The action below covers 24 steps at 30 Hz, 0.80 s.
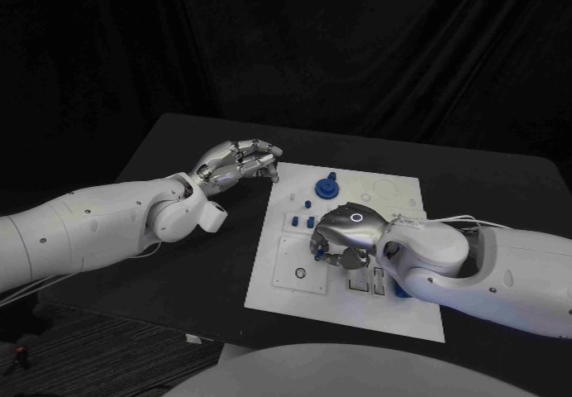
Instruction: Assemble the parts on the task board
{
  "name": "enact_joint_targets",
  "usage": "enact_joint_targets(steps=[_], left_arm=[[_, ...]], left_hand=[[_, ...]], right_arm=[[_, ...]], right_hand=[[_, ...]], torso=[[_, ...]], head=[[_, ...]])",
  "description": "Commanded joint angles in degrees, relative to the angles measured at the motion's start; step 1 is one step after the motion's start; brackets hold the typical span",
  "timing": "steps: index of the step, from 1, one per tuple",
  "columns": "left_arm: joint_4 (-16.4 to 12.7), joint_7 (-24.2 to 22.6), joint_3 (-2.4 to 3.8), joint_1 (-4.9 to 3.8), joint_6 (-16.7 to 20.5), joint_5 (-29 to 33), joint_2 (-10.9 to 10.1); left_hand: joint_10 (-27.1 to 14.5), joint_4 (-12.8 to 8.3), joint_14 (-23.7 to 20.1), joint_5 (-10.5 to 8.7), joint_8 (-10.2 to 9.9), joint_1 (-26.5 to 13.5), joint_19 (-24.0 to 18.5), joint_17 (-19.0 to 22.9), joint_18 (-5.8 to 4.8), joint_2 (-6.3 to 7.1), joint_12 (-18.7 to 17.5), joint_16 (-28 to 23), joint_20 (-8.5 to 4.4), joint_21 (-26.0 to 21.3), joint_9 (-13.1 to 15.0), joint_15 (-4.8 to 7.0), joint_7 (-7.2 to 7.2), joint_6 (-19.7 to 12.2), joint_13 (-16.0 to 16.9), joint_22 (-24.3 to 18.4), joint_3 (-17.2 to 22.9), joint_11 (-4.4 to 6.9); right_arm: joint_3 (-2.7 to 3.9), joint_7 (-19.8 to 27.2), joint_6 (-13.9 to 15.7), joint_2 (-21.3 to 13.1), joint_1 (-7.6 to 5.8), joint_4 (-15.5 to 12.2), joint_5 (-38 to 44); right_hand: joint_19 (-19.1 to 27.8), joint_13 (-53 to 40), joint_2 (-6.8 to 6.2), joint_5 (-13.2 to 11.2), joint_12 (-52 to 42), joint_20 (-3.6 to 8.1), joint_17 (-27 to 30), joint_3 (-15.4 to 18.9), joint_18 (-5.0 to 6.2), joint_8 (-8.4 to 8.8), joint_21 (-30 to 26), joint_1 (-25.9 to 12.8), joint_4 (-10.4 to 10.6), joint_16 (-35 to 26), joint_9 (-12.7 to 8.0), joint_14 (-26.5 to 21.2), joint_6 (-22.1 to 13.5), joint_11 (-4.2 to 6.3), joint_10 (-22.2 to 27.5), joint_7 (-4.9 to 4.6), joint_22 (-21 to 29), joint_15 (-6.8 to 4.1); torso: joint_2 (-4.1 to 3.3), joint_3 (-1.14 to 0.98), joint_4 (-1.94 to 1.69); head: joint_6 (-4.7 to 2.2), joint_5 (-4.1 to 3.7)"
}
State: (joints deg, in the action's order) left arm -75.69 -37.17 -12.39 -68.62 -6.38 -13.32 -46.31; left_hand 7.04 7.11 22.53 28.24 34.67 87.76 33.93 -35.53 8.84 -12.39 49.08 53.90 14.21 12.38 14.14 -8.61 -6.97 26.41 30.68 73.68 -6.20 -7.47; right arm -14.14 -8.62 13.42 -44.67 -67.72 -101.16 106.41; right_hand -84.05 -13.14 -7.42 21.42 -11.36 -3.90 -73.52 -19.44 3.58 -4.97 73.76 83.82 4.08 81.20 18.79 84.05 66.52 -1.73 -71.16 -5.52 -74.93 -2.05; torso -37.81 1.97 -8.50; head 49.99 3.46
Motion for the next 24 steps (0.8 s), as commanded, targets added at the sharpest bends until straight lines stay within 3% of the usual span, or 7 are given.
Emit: enact_joint_targets(steps=[1,24], left_arm=[[0.0,-0.3,0.05,0.09,-0.8,0.4,0.2],[-0.2,0.5,0.05,0.1,-1.2,0.4,0.4]], left_hand=[[0.2,0.0,-0.2,0.32,-0.3,-0.1,-0.3,0.1,0.76,0.18,-0.3,-0.4,-0.1,-0.4,-0.1,-0.07,0.09,0.2,-0.1,0.1,0.5,0.1],[0.1,-0.1,-0.2,0.35,-0.3,-0.1,-0.4,0.1,0.73,0.18,-0.5,-0.5,-0.09,-0.4,-0.2,-0.11,0.04,0.3,-0.2,0.1,0.8,0.07]], right_arm=[[-0.04,-1.1,-1.1,-0.1,0.28,-0.2,0.6],[-0.04,-1.5,-1.4,0.0,0.4,-0.4,0.6]], right_hand=[[-0.1,0.0,-0.3,0.0,-0.4,0.14,0.1,0.0,-0.07,-0.22,-0.2,0.3,-0.3,-0.2,-0.1,2.6,0.3,0.0,-0.3,-0.14,-10.4,-0.35],[0.0,-0.1,-0.3,0.0,-0.3,0.16,0.5,0.0,-0.03,-0.09,-0.4,0.3,-0.3,-0.5,-0.2,2.5,0.2,-0.04,-0.2,-0.17,-10.4,-0.36]], torso=[[0.01,0.01,-0.06],[0.01,0.02,-0.09]], head=[[0.01,0.03],[0.01,0.31]])
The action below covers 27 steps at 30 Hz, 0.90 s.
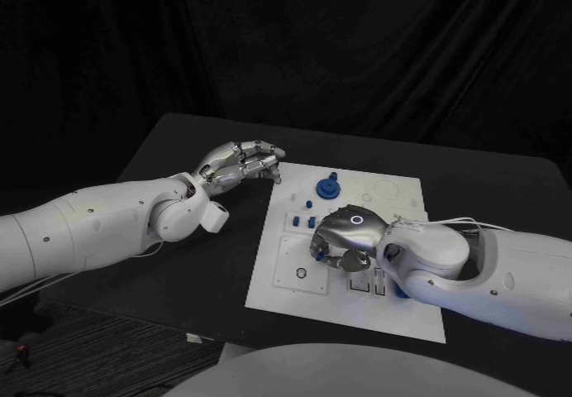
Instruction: Assemble the parts on the task board
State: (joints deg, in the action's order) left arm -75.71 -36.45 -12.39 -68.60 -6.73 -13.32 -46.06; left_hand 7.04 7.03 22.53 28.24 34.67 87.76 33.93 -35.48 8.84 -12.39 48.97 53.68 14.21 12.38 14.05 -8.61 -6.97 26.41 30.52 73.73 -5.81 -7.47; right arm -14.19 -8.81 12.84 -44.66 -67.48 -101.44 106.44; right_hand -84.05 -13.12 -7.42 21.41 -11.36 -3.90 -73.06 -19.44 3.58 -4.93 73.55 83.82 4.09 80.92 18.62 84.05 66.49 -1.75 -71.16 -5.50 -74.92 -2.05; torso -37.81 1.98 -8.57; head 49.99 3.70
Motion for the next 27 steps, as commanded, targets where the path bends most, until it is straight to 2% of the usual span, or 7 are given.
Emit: enact_joint_targets(steps=[1,11,15,19,20,22,27], left_arm=[[-0.2,-0.2,0.05,0.08,-0.9,0.4,0.2],[-0.2,-0.1,0.05,0.08,-1.0,0.4,0.2],[-0.2,0.0,0.05,0.08,-1.1,0.4,0.2],[-0.2,0.0,0.05,0.08,-1.1,0.4,0.2],[-0.2,0.1,0.05,0.08,-1.1,0.4,0.2],[-0.2,0.1,0.05,0.08,-1.1,0.4,0.2],[-0.1,0.2,0.05,0.09,-1.2,0.4,0.1]], left_hand=[[0.1,0.0,-0.2,0.35,-0.3,-0.1,-0.4,0.1,0.73,0.18,-0.4,-0.3,-0.08,-0.4,-0.1,-0.11,0.04,0.3,-0.1,0.1,0.4,0.07],[0.1,-0.1,-0.2,0.4,-0.3,-0.1,-0.5,0.1,0.7,0.19,-0.5,-0.3,-0.08,-0.4,-0.1,-0.14,0.02,0.4,-0.2,0.1,0.5,-0.02],[0.1,-0.2,-0.2,0.43,-0.3,-0.1,-0.5,0.1,0.69,0.2,-0.5,-0.4,-0.08,-0.4,-0.1,-0.15,0.01,0.4,-0.2,0.2,0.6,-0.05],[0.1,-0.2,-0.2,0.43,-0.3,-0.1,-0.5,0.1,0.69,0.2,-0.5,-0.4,-0.08,-0.4,-0.1,-0.15,0.01,0.4,-0.2,0.2,0.6,-0.05],[0.1,-0.2,-0.2,0.43,-0.3,-0.1,-0.5,0.1,0.69,0.2,-0.5,-0.4,-0.08,-0.4,-0.1,-0.15,0.01,0.4,-0.2,0.2,0.6,-0.05],[0.1,-0.3,-0.2,0.46,-0.3,-0.1,-0.5,0.1,0.68,0.22,-0.6,-0.4,-0.07,-0.4,-0.1,-0.17,-0.01,0.4,-0.3,0.2,0.7,-0.08],[0.1,-0.3,-0.2,0.46,-0.3,-0.1,-0.5,0.1,0.68,0.22,-0.6,-0.4,-0.07,-0.4,-0.1,-0.17,-0.01,0.4,-0.3,0.2,0.7,-0.08]], right_arm=[[0.01,-1.4,-0.9,0.0,0.17,-0.1,0.6],[0.01,-1.7,-1.9,0.5,0.28,0.5,0.6],[0.01,-1.8,-2.3,0.6,0.48,0.6,0.6],[0.01,-1.9,-2.6,0.6,0.62,0.8,0.6],[0.01,-1.9,-2.6,0.6,0.64,0.8,0.6],[0.01,-1.9,-2.4,0.5,0.68,0.8,0.6],[0.01,-1.5,0.0,0.0,0.72,0.6,0.6]], right_hand=[[0.0,-0.1,-0.3,0.0,-0.3,0.16,0.0,0.0,-0.03,-0.07,-0.2,0.3,-0.3,-0.2,0.0,2.5,0.2,-0.04,-0.1,-0.21,-10.4,-0.35],[0.5,-0.4,-0.19,-1.1,-0.1,-0.03,1.1,0.1,0.16,1.13,-1.4,-0.2,-0.3,-0.9,-1.0,2.1,-1.3,-0.52,1.0,-0.71,-10.1,0.02],[1.1,-1.2,-0.35,-4.3,-0.5,-0.45,2.2,0.4,0.39,1.51,-2.6,-1.3,0.2,-1.6,-2.6,1.7,-5.1,-0.99,2.7,-1.34,-9.7,0.49],[1.5,-2.1,-1.03,-8.8,-1.2,-0.35,3.1,1.4,0.64,1.46,-3.8,-3.1,1.5,-2.3,-4.5,1.3,-9.8,-0.86,5.3,-0.35,-9.4,0.22],[1.6,-2.4,-1.22,-9.6,-1.4,-0.38,3.3,1.7,0.68,1.46,-4.1,-3.5,1.9,-2.4,-5.0,1.2,-11.3,-1.01,6.1,-0.04,-9.3,0.28],[1.8,-3.2,-1.58,-11.9,-2.0,-0.6,3.8,2.8,0.78,1.36,-4.8,-4.4,2.7,-2.7,-6.2,1.0,-14.7,-1.57,8.7,1.47,-9.2,0.68],[2.2,-4.9,-1.78,-15.0,-3.6,-0.83,4.4,6.3,0.97,1.23,-6.1,-5.2,4.0,-3.1,-8.2,0.6,-18.8,-2.49,14.5,2.61,-8.9,0.72]], torso=[[0.01,0.01,-0.01],[0.06,0.02,0.0],[0.06,0.0,-0.06],[0.05,-0.02,0.02],[0.04,-0.03,0.02],[0.06,-0.04,0.01],[0.04,-0.05,0.08]], head=[[0.01,0.1],[0.01,0.11],[0.01,0.23],[0.01,0.3],[0.01,0.3],[0.01,0.34],[0.01,0.43]])
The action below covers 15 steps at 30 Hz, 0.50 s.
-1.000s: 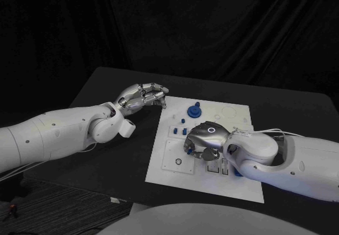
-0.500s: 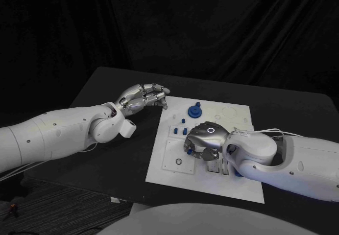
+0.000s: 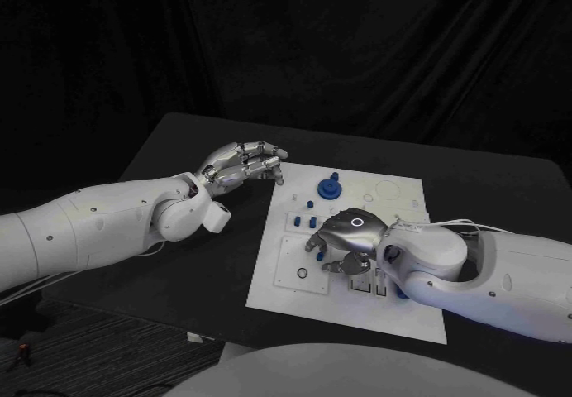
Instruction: Assemble the parts on the task board
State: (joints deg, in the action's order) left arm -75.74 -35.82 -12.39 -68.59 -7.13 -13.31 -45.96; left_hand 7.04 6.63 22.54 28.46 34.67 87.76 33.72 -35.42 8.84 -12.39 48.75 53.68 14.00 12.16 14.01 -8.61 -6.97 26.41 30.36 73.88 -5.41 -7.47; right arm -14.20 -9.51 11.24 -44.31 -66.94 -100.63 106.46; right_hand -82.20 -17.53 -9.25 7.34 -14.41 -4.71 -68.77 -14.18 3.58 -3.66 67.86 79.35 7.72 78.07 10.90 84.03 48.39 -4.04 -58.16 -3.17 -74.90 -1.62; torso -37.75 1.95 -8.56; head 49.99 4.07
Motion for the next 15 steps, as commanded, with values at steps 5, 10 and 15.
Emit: enact_joint_targets(steps=[5,10,15], left_arm=[[-0.1,-0.4,0.05,0.08,-0.8,0.4,0.0],[-0.2,-0.4,0.05,0.09,-0.7,0.4,-0.2],[-0.3,-0.3,0.05,0.09,-0.4,0.4,-0.5]], left_hand=[[0.1,0.1,-0.2,0.23,-0.3,-0.1,-0.3,0.1,0.68,0.22,-0.3,-0.4,0.13,-0.2,-0.1,-0.17,-0.01,0.4,-0.1,0.0,0.3,-0.08],[0.1,0.1,-0.2,0.25,-0.3,-0.1,-0.4,0.1,0.67,0.26,-0.4,-0.4,0.14,-0.2,-0.1,-0.18,-0.04,0.4,-0.1,0.1,0.4,-0.14],[0.2,0.0,-0.2,0.27,-0.3,-0.2,-0.4,0.1,0.66,0.26,-0.4,-0.5,0.14,-0.2,-0.1,-0.2,-0.09,0.6,-0.2,0.1,0.6,-0.24]], right_arm=[[0.04,-1.1,5.0,-2.0,0.1,-1.4,0.5],[0.06,-1.6,9.6,-5.1,-1.73,-3.5,0.2],[0.06,-1.8,11.4,-9.3,-5.54,-5.3,-4.6]], right_hand=[[0.5,-2.6,0.21,-3.2,-3.8,-0.07,0.5,4.9,1.1,-0.3,-1.3,-0.8,2.7,-0.5,-1.6,0.4,-1.5,-0.44,5.7,0.43,-8.8,0.37],[0.4,-3.5,0.65,-2.7,-5.6,-0.16,0.4,5.7,1.06,-0.78,-1.2,-0.4,3.5,-0.4,-1.7,0.5,-0.3,-0.43,6.7,0.24,-8.9,0.45],[-0.5,-4.2,1.49,-1.6,-8.0,-0.61,-1.1,6.1,0.66,-2.53,0.6,0.3,4.4,0.6,-1.3,1.1,4.4,-0.29,6.8,-3.1,-9.4,1.18]], torso=[[-0.01,-0.01,0.02],[-0.09,-0.03,-0.06],[-0.12,0.05,0.06]], head=[[0.01,-0.08],[0.01,-0.33],[0.01,-0.69]])
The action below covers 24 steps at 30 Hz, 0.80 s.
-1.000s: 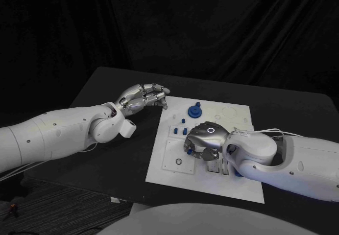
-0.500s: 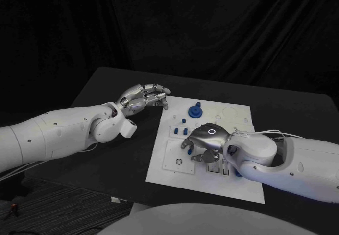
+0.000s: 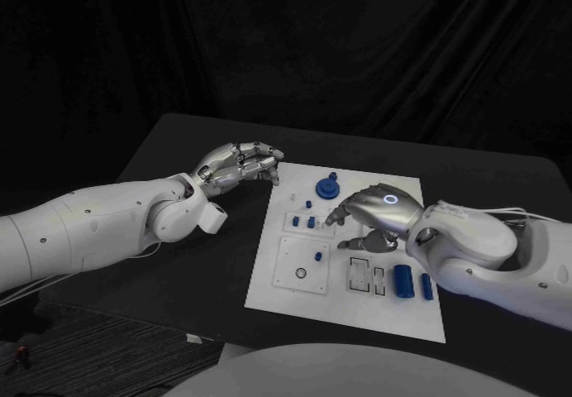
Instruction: Assemble the parts on the task board
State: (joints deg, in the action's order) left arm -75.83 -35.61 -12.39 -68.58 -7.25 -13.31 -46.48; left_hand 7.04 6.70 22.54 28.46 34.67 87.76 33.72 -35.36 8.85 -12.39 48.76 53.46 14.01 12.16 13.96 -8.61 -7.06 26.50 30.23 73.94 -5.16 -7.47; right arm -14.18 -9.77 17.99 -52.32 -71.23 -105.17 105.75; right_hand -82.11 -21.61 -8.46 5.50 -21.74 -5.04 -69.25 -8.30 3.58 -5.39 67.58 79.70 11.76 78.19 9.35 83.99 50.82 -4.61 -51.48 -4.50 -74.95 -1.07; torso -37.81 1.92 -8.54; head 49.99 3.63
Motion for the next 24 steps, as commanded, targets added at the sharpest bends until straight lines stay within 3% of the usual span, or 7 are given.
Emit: enact_joint_targets(steps=[1,5,8,10,14,18,24], left_arm=[[-0.3,-0.5,0.05,0.08,-0.2,0.4,-0.1],[-0.4,-0.7,0.05,0.08,0.0,0.4,0.0],[-0.5,-0.8,0.05,0.08,-0.1,0.4,0.1],[-0.6,-0.9,0.05,0.08,-0.1,0.4,0.0],[-0.7,-0.9,0.05,0.08,-0.1,0.4,-0.3],[-0.7,-0.9,0.05,0.09,0.0,0.4,-0.4],[-0.6,-0.9,0.04,0.09,0.2,0.4,-0.8]], left_hand=[[0.2,-0.1,-0.2,0.27,-0.3,-0.2,-0.4,0.1,0.65,0.26,-0.4,-0.3,0.14,-0.2,-0.1,-0.2,0.0,0.5,-0.1,0.1,0.3,-0.24],[0.4,-0.1,-0.1,0.35,-0.3,-0.2,-0.4,0.1,0.64,0.33,-0.4,-0.3,0.15,-0.2,-0.1,-0.22,-0.03,0.6,-0.1,0.1,0.5,-0.31],[0.5,-0.2,-0.1,0.44,-0.2,-0.3,-0.4,0.1,0.65,0.33,-0.4,-0.3,0.14,-0.2,-0.1,-0.21,-0.05,0.7,-0.2,0.2,0.6,-0.36],[0.6,-0.2,0.0,0.52,-0.2,-0.3,-0.4,0.1,0.65,0.34,-0.4,-0.3,0.14,-0.2,-0.1,-0.2,-0.07,0.7,-0.2,0.2,0.7,-0.36],[0.7,-0.3,0.0,0.62,-0.2,-0.3,-0.4,0.1,0.65,0.33,-0.4,-0.3,0.13,-0.1,-0.1,-0.19,-0.06,0.8,-0.3,0.3,0.9,-0.38],[0.7,-0.4,0.0,0.71,-0.3,-0.3,-0.4,0.1,0.66,0.36,-0.4,-0.4,0.12,-0.1,-0.1,-0.18,-0.07,0.8,-0.3,0.3,1.0,-0.39],[0.7,-0.4,0.0,0.71,-0.3,-0.3,-0.4,0.1,0.66,0.36,-0.4,-0.4,0.12,-0.1,-0.1,-0.18,-0.07,0.8,-0.3,0.3,1.0,-0.39]], right_arm=[[0.04,-1.6,4.4,-2.3,-2.12,-1.0,-5.5],[0.02,-2.0,1.7,-5.9,-4.25,-1.2,-9.7],[0.0,-2.4,-0.3,-7.5,-4.6,-0.6,-10.7],[-0.01,-2.6,-0.9,-8.2,-4.35,-0.2,-11.1],[-0.02,-2.6,-0.9,-9.4,-3.45,0.8,-11.5],[-0.02,-2.6,-1.3,-10.1,-2.6,1.6,-11.7],[-0.03,-1.8,-1.2,-10.1,-1.51,2.6,-11.8]], right_hand=[[-0.7,0.0,0.74,0.4,-0.8,-0.44,-0.9,0.3,0.6,-0.97,1.2,0.0,0.4,0.8,0.3,1.3,2.6,0.15,0.1,-2.7,-9.4,0.82],[-1.1,2.6,0.06,0.9,1.9,-1.44,-1.2,1.1,0.49,0.11,1.7,-0.3,2.0,1.1,-0.7,1.6,2.5,-1.27,3.4,-3.83,-9.5,1.99],[-1.5,6.9,-2.38,0.5,5.7,-2.4,-1.5,2.3,0.38,1.73,2.5,0.2,5.1,1.4,-2.4,1.8,0.6,-2.53,5.7,-2.17,-9.7,3.01],[-1.4,9.4,-3.74,0.1,7.5,-2.82,-1.3,3.5,0.46,1.75,2.2,-0.2,5.2,1.4,-3.3,1.7,-0.7,-2.97,6.5,0.7,-9.6,3.39],[-1.3,11.0,-4.59,-0.4,8.1,-2.92,-1.3,4.3,0.57,1.73,2.0,-0.9,5.3,1.4,-3.9,1.8,-1.2,-2.96,6.0,1.06,-9.5,3.37],[-1.3,12.1,-5.36,-1.2,8.5,-2.97,-1.2,5.1,0.58,1.69,1.9,-1.9,5.4,1.4,-4.3,1.8,-1.4,-3.04,5.7,1.25,-9.5,3.44],[-1.4,13.5,-5.6,-2.4,8.7,-3.13,-1.1,5.7,0.54,1.62,2.2,-3.3,5.4,1.5,-4.8,1.8,-1.5,-3.14,3.8,1.17,-9.6,3.62]], torso=[[-0.07,0.1,0.01],[-0.04,0.16,0.11],[-0.18,0.02,-0.1],[-0.22,-0.07,0.13],[-0.17,-0.13,0.34],[-0.14,-0.23,0.07],[-0.12,-0.27,0.24]], head=[[0.01,-0.54],[0.01,-1.21],[0.01,-1.78],[0.01,-1.68],[0.01,-1.39],[0.01,-2.02],[0.01,-2.46]])
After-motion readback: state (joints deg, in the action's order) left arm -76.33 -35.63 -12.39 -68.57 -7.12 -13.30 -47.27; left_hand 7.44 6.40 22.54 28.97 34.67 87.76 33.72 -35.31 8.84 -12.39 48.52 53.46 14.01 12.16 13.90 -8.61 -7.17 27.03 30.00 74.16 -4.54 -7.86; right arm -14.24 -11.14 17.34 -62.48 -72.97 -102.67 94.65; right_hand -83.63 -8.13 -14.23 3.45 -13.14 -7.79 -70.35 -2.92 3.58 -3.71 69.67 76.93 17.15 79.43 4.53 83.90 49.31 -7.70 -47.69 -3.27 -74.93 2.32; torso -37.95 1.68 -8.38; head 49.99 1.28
